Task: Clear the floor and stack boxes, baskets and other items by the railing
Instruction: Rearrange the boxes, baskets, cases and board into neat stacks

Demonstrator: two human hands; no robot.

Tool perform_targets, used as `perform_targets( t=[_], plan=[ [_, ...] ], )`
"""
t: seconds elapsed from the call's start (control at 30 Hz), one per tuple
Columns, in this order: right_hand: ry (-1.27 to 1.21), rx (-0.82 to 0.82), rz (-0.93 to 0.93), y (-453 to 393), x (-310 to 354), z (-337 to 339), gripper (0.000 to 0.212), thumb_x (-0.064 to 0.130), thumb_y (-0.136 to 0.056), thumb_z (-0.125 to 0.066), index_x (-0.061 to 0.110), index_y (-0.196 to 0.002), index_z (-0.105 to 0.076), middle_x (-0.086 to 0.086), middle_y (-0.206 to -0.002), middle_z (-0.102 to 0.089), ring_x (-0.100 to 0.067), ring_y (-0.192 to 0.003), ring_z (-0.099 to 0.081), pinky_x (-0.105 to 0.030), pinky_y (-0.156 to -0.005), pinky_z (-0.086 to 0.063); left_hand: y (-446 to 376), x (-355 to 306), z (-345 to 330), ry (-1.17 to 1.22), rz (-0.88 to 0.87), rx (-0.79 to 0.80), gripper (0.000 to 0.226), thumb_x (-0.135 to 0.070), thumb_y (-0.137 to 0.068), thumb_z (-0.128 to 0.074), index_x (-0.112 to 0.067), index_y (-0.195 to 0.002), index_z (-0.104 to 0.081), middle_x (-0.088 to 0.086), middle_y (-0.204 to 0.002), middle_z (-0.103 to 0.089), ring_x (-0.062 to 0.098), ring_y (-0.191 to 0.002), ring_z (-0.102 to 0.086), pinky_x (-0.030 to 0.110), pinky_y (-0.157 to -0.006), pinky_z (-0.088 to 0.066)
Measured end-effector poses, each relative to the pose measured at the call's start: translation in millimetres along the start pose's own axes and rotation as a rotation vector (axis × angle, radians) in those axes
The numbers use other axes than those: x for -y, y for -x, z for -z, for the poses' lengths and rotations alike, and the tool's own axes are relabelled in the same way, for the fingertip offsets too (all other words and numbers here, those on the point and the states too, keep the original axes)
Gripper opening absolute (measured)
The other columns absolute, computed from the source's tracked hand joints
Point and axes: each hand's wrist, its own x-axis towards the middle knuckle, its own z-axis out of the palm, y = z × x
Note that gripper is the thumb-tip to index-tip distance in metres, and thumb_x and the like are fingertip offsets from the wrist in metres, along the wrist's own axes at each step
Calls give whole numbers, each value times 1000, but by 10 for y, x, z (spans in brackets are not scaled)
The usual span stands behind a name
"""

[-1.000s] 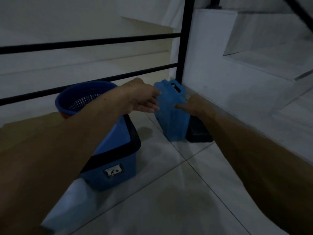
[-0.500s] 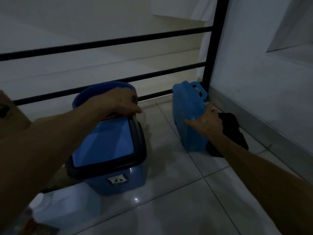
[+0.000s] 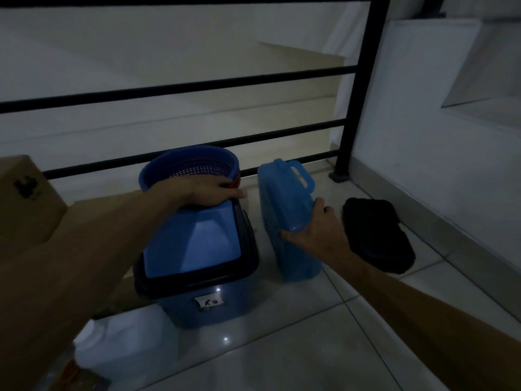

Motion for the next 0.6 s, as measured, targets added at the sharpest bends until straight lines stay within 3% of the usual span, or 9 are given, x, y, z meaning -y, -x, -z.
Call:
perform_targets(
  t=[0.17, 0.37, 0.53, 0.6],
  plan=[
    [13, 27, 53, 76, 89, -83, 101, 67, -61, -81, 20, -133, -29, -9, -128, -46, -31, -114, -55, -35, -80, -45, -44, 34, -18, 13, -4, -10, 73, -69, -95, -39, -29, -156, -31, 0, -164, -25, 22, -149, -26, 35, -122, -13],
    [-2, 74, 94, 91, 102, -127, 100, 68, -63, -80, 21, -134, -29, -8, -130, -45, -28, -113, -55, -33, -78, -45, -53, -5, -41, 73, 21, 29, 67, -63, -100, -36, -21, -152, -41, 3, -160, -33, 23, -143, -35, 33, -118, -20],
    [-104, 171, 65, 41, 61, -68, 115, 85, -62, -67, 31, -150, -18, -5, -142, -47, -28, -124, -52, -46, -101, -49, 25, 27, -47, 98, 28, -18, 67, -67, -98, -32, -19, -136, -60, 8, -142, -55, 25, -121, -55, 37, -112, -36],
    [-175, 194, 74, 27, 72, -32, 107, 82, -72, -61, 31, -155, -16, -3, -148, -47, -26, -126, -52, -43, -105, -47, 63, 16, -75, 83, 20, -92, 70, -67, -99, -27, -18, -135, -61, 9, -142, -54, 27, -124, -54, 34, -108, -36]
  ],
)
